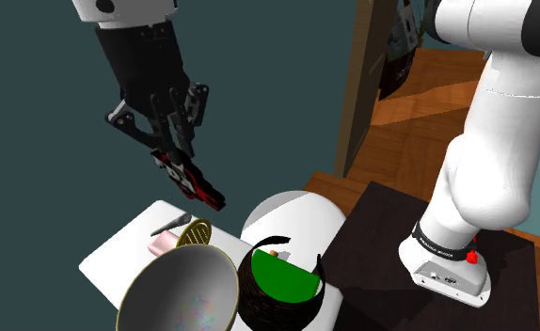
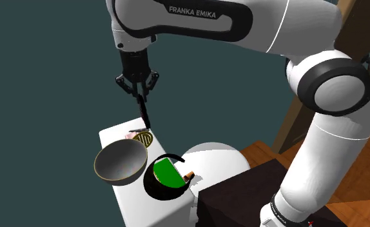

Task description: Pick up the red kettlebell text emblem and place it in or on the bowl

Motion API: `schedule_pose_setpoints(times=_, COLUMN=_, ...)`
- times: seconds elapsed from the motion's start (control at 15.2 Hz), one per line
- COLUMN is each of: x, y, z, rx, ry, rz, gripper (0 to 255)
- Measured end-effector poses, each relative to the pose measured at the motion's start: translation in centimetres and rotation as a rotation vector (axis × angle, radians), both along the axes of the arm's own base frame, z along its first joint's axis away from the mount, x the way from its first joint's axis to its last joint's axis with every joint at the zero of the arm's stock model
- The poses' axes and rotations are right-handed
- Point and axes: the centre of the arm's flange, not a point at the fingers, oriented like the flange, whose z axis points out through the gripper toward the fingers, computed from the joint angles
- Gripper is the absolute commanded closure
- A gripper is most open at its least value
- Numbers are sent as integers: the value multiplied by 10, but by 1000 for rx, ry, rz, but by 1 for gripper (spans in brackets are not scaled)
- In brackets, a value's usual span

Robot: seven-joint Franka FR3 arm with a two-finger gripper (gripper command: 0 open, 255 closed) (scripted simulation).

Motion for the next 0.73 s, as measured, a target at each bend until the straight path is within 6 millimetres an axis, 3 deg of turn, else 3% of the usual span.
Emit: schedule_pose_setpoints(times=0.73, x=-82, y=103, z=35, rx=0, ry=0, rz=-1, gripper=255)
